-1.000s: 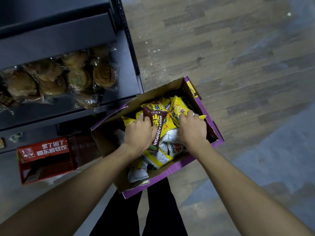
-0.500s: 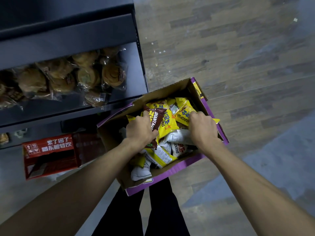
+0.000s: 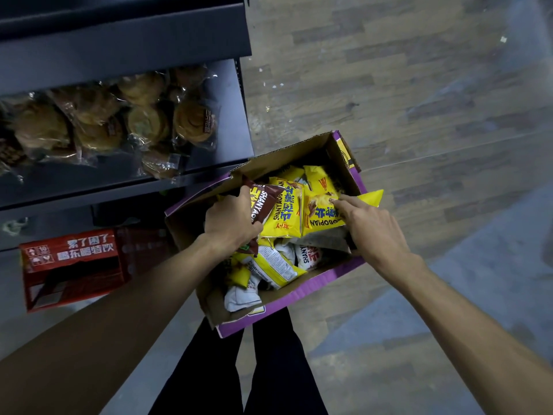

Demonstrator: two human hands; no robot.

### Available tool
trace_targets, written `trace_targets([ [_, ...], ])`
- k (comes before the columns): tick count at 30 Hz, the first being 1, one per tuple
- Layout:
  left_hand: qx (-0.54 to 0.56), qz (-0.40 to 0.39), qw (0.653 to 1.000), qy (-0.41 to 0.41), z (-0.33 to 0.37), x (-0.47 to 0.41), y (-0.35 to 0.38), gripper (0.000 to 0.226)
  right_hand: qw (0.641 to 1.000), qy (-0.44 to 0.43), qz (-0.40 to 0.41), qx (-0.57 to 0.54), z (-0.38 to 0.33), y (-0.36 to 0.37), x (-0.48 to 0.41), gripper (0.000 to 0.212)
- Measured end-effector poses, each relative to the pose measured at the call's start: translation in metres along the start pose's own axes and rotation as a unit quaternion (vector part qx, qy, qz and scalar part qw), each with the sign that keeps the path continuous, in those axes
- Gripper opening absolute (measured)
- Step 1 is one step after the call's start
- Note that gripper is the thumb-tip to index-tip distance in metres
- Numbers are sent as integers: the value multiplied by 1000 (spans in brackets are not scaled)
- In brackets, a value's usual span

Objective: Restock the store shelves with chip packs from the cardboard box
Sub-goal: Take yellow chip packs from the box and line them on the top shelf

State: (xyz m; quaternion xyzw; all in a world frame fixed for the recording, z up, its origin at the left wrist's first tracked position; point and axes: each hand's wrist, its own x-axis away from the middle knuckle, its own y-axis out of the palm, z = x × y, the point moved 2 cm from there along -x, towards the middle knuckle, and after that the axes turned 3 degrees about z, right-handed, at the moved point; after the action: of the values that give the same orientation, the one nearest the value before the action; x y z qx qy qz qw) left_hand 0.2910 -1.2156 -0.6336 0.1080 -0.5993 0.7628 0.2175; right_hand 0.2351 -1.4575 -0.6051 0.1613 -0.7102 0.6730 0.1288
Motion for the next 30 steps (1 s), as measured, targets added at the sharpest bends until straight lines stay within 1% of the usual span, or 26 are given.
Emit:
trace_targets([
  [2, 4, 1, 1000, 8, 0, 0, 2, 48, 1000, -25, 10, -11, 0, -2, 0, 53],
  [4, 10, 0, 1000, 13, 0, -1, 5, 48, 998, -44, -3, -41, -1, -4, -4, 50],
  [7, 17, 0, 1000, 15, -1, 0, 9, 48, 995, -56, -59, -63, -10, 6, -11, 56],
  [8, 16, 2, 1000, 19, -1, 0, 11, 48, 992, -55, -64, -92, -13, 13, -12, 61],
  [10, 15, 7, 1000, 25, -2, 0, 15, 48, 978, -14, -42, -202, -21, 28, -10, 71],
  [12, 23, 7, 999, 31, -4, 0, 19, 48, 951, 67, 19, -301, -32, 46, -4, 73],
  [14, 29, 4, 999, 33, -5, 0, 24, 47, 918, 144, 64, -364, -44, 63, -2, 76],
  [15, 29, 3, 999, 31, -5, 0, 26, 48, 908, 160, 74, -379, -51, 71, -4, 78],
  [16, 29, 1, 999, 29, -6, 0, 29, 51, 906, 168, 75, -382, -58, 78, -7, 78],
  [17, 28, -2, 999, 25, -6, -1, 33, 58, 911, 173, 71, -368, -61, 84, -11, 78],
  [19, 21, -7, 1000, 17, -9, -1, 39, 81, 936, 175, 46, -303, -67, 92, -21, 77],
  [20, 26, -3, 999, 19, -9, 0, 41, 88, 946, 173, 26, -272, -70, 93, -25, 78],
  [21, 37, 10, 999, 24, -10, 2, 43, 89, 951, 173, 5, -255, -72, 93, -30, 80],
  [22, 49, 25, 998, 33, -11, 4, 44, 86, 949, 181, -20, -257, -73, 91, -34, 83],
  [24, 52, 48, 996, 46, -10, 9, 47, 71, 931, 209, -60, -294, -74, 87, -42, 89],
  [26, 44, 43, 997, 42, -9, 11, 47, 64, 913, 231, -60, -330, -75, 82, -46, 89],
  [28, 67, 10, 997, 24, -11, 6, 45, 74, 911, 237, -40, -335, -76, 78, -45, 84],
  [30, 98, -48, 994, 3, -12, 0, 39, 86, 925, 225, -5, -307, -78, 71, -39, 85],
])
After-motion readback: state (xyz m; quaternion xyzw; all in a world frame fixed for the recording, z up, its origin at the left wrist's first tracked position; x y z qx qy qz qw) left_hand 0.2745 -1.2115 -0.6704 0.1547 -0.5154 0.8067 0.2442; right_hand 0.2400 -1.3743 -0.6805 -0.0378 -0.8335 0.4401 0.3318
